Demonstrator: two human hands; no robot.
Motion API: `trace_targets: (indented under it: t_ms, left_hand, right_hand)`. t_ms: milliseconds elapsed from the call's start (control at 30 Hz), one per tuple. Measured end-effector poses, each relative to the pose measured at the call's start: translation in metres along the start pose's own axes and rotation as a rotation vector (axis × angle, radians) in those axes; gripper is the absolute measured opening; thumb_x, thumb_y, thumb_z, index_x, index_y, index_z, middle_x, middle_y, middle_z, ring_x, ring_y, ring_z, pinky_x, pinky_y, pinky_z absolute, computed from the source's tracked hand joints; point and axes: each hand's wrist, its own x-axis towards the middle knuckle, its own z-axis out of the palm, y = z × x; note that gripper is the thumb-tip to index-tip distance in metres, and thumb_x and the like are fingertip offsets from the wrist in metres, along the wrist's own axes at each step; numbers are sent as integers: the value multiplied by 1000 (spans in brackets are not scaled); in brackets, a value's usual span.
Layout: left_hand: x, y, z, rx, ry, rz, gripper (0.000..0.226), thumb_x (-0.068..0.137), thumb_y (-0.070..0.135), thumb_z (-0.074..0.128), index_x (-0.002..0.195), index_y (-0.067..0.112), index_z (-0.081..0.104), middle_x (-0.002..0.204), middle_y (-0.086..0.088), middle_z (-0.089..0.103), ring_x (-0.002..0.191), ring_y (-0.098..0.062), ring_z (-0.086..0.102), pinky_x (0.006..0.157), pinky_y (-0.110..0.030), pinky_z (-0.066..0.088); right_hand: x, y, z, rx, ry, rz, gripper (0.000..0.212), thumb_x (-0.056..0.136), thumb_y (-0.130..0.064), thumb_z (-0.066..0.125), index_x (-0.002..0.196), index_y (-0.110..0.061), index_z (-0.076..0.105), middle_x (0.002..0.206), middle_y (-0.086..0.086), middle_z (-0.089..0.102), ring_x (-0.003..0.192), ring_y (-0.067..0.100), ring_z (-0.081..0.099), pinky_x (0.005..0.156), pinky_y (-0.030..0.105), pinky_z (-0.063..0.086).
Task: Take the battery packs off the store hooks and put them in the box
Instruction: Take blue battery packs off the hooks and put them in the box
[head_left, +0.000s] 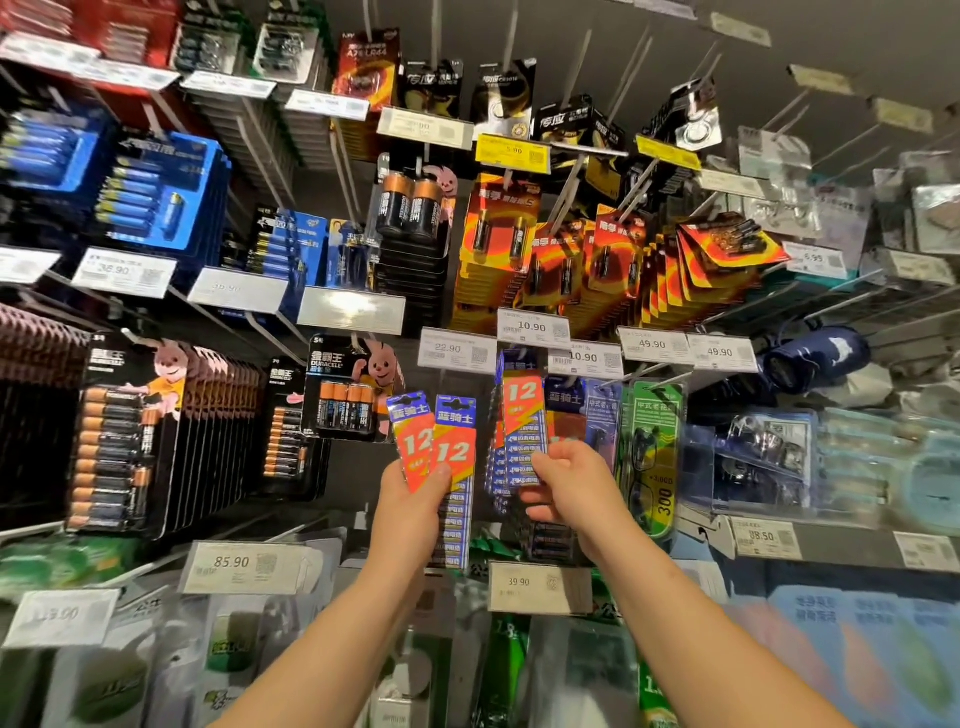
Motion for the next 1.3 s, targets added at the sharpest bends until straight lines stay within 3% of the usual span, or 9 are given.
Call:
trace_targets:
  t_ms: [167, 533, 667, 800, 900, 1000, 1100, 1233, 1300]
  left_hand:
    - [1, 0, -5, 17, -18, 14, 30, 97, 26, 60, 123, 13, 54, 108, -7, 70, 98, -27, 67, 84, -43, 51]
    - [-7, 1, 14, -30, -58, 43, 28, 95, 23, 63, 120, 13, 55, 105, -2, 69, 83, -12, 67, 64, -26, 46]
    - [-9, 2, 16, -41, -69, 34, 27, 95, 21, 64, 118, 15, 54, 101, 1, 69, 76, -5, 67, 58, -20, 47]
    - [-9, 2, 15, -51, -45, 20, 26, 93, 19, 66, 116, 13, 55, 102, -3, 69, 78, -11, 67, 59, -22, 46]
    - [-8, 1, 17, -43, -39, 5, 29, 90, 20, 70, 114, 8, 60, 102, -8, 72, 85, -21, 71, 66, -31, 54]
    - [-9, 2, 21, -39, -37, 2, 30, 87, 19, 74, 113, 8, 63, 101, -9, 73, 92, -27, 71, 77, -43, 57]
    - [-12, 3, 27, -23, -56, 39, 32, 87, 20, 73, 115, 10, 61, 102, -5, 72, 91, -19, 70, 73, -33, 54]
    - [-15, 9, 32, 3, -95, 73, 32, 90, 25, 70, 118, 12, 60, 107, -4, 72, 95, -19, 70, 80, -37, 56]
    - [-14, 11, 32, 2, -125, 64, 30, 94, 34, 64, 117, 15, 60, 108, -5, 73, 95, -21, 71, 86, -47, 57]
  right_hand:
    - [5, 6, 1, 22, 0, 54, 7, 98, -16, 54, 98, -9, 53, 87, 6, 62, 67, 17, 66, 53, 22, 57]
    - [16, 3, 8, 20, -5, 193, 32, 93, -15, 63, 115, 7, 57, 98, 21, 67, 62, 16, 64, 49, 22, 54]
    - [14, 4, 6, 18, 0, 200, 33, 91, -26, 66, 111, 0, 60, 99, 12, 66, 72, 19, 67, 57, 27, 58]
    - [-2, 17, -7, -196, -5, 154, 33, 89, -41, 65, 77, -13, 52, 82, 9, 56, 65, 22, 60, 62, 34, 55]
    - [-18, 18, -9, -222, -114, 67, 26, 94, -37, 59, 86, -12, 56, 85, 3, 58, 68, 16, 61, 59, 28, 56]
    - [-30, 17, 0, -231, -270, 23, 14, 94, -33, 59, 95, -19, 57, 87, 2, 61, 74, 18, 64, 60, 31, 55]
    - [-31, 18, 3, -248, -201, -24, 17, 91, -28, 65, 84, -19, 52, 80, 5, 53, 75, 25, 63, 64, 39, 56]
    - [-26, 18, -1, -220, -190, -7, 19, 93, -24, 62, 80, -16, 50, 82, 5, 48, 75, 17, 54, 69, 38, 61]
    - [-23, 17, -2, -216, -165, 17, 15, 95, -24, 58, 89, -11, 53, 91, 12, 56, 84, 21, 60, 70, 37, 61]
